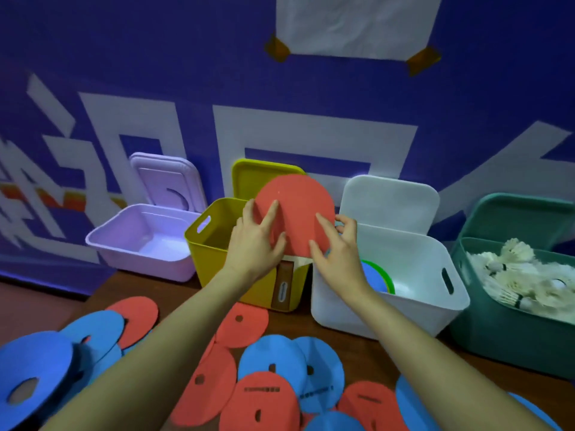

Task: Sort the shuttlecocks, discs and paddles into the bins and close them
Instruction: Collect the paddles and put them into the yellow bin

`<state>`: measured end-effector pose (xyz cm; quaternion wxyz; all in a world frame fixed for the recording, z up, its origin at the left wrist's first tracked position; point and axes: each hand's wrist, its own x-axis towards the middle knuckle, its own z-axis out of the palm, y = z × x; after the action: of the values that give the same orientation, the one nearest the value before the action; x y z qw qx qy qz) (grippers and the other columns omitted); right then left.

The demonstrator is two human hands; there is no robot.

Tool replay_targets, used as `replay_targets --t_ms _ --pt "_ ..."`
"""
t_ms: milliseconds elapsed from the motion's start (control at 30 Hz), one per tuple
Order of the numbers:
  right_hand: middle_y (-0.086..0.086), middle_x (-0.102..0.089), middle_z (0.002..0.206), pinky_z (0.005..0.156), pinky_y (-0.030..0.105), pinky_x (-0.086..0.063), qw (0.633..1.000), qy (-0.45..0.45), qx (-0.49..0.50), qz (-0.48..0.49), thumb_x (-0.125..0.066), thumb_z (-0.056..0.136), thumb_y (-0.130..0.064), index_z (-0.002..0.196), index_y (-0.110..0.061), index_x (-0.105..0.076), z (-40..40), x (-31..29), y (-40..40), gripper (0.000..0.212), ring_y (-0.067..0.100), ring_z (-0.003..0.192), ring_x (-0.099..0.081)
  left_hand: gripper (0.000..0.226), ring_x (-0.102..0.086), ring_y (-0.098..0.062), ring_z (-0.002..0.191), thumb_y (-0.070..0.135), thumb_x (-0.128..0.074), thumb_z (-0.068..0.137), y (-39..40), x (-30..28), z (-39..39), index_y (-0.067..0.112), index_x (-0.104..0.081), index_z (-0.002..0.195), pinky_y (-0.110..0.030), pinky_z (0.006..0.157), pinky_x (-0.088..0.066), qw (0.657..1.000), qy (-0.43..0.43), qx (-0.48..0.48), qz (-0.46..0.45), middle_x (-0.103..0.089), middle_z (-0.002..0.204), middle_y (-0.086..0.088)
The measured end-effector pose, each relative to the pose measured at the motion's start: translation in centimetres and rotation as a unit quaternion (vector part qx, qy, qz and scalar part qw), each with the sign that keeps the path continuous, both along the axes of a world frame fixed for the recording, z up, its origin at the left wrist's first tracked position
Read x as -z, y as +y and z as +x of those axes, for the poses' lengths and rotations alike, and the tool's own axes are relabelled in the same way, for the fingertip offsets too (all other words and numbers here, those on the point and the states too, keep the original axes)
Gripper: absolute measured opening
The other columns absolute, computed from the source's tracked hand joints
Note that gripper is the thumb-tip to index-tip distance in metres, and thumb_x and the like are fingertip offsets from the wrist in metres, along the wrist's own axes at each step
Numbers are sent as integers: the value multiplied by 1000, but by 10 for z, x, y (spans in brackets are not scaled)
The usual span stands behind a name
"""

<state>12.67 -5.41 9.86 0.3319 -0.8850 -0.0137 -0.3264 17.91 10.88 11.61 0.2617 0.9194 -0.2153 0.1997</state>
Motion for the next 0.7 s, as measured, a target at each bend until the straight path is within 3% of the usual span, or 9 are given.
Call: replay_targets --t_ms 133,233,400,533,567,700 --pt "15 -34 130 99 23 -36 1000 12 -3 4 -59 87 -6 133 -13 -51 54 -9 16 47 16 103 -44 69 -39 -42 124 52 -40 81 16 -12 67 22 -36 144 -46 103 -36 1000 6 14 2 -27 147 -23" --pt "11 -32 130 97 18 -34 1000 17 -5 11 -52 91 -6 138 -23 -43 86 -6 28 51 15 100 -46 62 -38 -43 124 47 -50 88 19 -18 119 25 -35 144 -45 103 -33 999 12 32 25 -23 150 -20" --pt "6 -30 136 103 22 -35 995 77 51 29 -51 93 -12 141 -32 -36 122 20 40 55 15 121 -39 65 -29 -38 132 49 -49 90 17 8 185 30 -26 147 -45 110 -27 990 58 91 92 -13 154 -16" --pt "3 -28 137 96 3 -27 991 118 54 45 -50 93 -13 141 -33 -37 135 42 43 53 2 115 -35 66 -29 -39 128 58 -44 88 7 24 220 35 -24 147 -44 110 -23 979 76 125 143 -11 154 -16" --pt "4 -29 137 96 5 -28 988 135 66 32 -50 93 -14 141 -33 -37 137 47 42 53 6 117 -38 67 -29 -40 128 60 -43 87 7 30 226 35 -24 146 -44 110 -23 974 88 139 155 -10 154 -16" --pt "7 -40 138 103 38 -37 957 260 114 -60 -47 94 -26 142 -34 -36 139 70 35 49 26 124 -41 74 -30 -42 131 66 -40 79 13 72 236 37 -25 146 -41 111 -25 934 187 207 224 -5 154 -19"
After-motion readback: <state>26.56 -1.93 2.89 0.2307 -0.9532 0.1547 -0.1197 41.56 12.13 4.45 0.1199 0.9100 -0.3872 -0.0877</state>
